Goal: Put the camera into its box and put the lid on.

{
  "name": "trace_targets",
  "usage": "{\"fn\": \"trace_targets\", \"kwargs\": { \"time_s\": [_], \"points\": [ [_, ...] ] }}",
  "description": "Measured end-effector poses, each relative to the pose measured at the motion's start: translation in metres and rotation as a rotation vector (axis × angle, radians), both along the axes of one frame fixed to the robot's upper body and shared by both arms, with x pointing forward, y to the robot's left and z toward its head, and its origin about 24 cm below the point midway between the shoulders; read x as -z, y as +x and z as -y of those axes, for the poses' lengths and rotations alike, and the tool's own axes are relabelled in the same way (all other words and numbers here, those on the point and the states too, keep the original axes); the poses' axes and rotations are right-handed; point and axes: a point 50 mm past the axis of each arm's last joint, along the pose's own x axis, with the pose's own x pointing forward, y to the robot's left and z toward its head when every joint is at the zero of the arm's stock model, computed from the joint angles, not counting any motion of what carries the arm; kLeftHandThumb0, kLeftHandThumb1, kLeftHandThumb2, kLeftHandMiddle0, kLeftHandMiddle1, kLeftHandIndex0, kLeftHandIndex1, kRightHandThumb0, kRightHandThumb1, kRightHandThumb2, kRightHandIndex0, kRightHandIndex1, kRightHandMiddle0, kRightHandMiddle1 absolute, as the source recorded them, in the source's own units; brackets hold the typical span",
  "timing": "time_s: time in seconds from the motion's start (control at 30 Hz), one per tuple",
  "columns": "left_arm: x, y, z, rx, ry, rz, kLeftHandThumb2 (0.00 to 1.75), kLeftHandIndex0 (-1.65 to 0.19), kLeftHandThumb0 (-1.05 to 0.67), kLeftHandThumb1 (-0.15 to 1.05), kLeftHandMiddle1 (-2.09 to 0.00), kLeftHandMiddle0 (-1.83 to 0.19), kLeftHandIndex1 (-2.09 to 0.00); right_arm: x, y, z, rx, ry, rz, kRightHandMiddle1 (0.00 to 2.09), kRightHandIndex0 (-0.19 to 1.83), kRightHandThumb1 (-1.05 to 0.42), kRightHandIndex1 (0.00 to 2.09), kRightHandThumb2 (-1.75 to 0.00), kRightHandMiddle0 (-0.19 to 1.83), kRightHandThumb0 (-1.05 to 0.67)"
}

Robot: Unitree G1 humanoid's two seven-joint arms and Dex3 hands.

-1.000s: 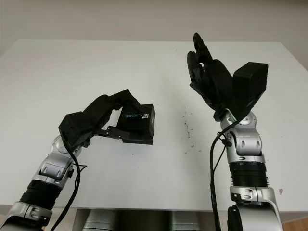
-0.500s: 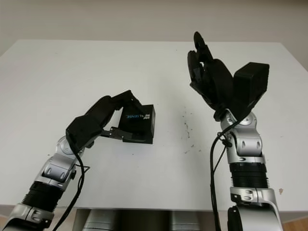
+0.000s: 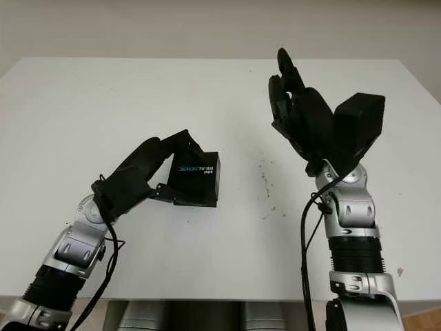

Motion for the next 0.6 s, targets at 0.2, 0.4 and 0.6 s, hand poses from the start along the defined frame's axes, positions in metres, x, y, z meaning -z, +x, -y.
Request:
{"fn": "trace_targets", "kwargs": {
  "time_s": [0.2, 0.4, 0.6],
  "points": [
    [-0.0046, -0.002, 0.0004, -0.001, 0.053, -0.008, 0.05, -0.26, -0.06, 0.98, -1.34, -0.33, -1.41, 0.0004, 0.0, -0.002, -0.004, 0.01, -0.001, 0.02, -0.19, -1.05, 0.0, -0.67, -0.19, -0.68],
    [-0.004, -0.0021, 0.0008, -0.017, 0.071, -0.022, 0.05, -0.23, -0.12, 0.96, -1.37, -0.3, -1.38, 0.0005, -0.0001, -0.0025, -0.011, 0.017, -0.004, 0.0, -0.19, -1.05, 0.0, -0.68, -0.19, -0.67],
    [-0.0038, -0.0015, 0.0003, 0.022, 0.28, -0.082, 0.16, 0.11, -0.85, 1.03, -0.06, 0.1, -0.12, 0.0019, -0.0011, -0.002, -0.014, 0.015, -0.007, 0.0, -0.19, -1.05, 0.0, -0.67, -0.19, -0.67]
  ]
}}
